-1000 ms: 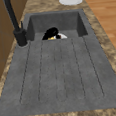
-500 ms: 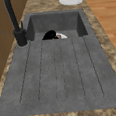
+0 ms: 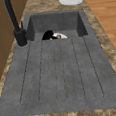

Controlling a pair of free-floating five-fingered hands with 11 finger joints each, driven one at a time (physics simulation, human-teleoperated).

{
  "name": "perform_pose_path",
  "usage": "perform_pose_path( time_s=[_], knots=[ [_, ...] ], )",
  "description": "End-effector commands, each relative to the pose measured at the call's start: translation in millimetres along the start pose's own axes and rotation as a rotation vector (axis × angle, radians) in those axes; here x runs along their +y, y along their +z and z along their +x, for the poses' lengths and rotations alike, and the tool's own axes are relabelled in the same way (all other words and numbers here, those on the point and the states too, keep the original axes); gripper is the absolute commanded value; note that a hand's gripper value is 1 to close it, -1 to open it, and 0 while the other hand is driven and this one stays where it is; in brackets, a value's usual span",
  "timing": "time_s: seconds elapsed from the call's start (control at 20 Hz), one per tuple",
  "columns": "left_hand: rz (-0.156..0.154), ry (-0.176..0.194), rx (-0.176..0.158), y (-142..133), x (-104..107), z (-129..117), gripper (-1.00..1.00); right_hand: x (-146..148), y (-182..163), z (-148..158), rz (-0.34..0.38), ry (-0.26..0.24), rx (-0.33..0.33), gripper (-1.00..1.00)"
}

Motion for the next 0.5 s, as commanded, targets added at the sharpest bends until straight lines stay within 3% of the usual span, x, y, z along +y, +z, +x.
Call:
perform_pose_path(
  time_s=[0.0, 0.3, 0.35, 0.45],
  knots=[
    [0.000, 0.000, 0.000, 0.0, 0.0, 0.0, 0.00, 2.9, 3.6, 0.6, 0.081, -0.114, -0.050, -1.00],
    [0.000, 0.000, 0.000, 0.0, 0.0, 0.0, 0.00, 10.3, 5.9, 0.3, 0.059, -0.146, -0.044, -1.00],
    [0.000, 0.000, 0.000, 0.0, 0.0, 0.0, 0.00, 12.1, 7.0, 1.6, 0.049, -0.140, -0.034, 1.00],
    [0.000, 0.000, 0.000, 0.0, 0.0, 0.0, 0.00, 10.1, 10.3, 3.5, -0.016, -0.107, -0.015, 1.00]
  ],
)
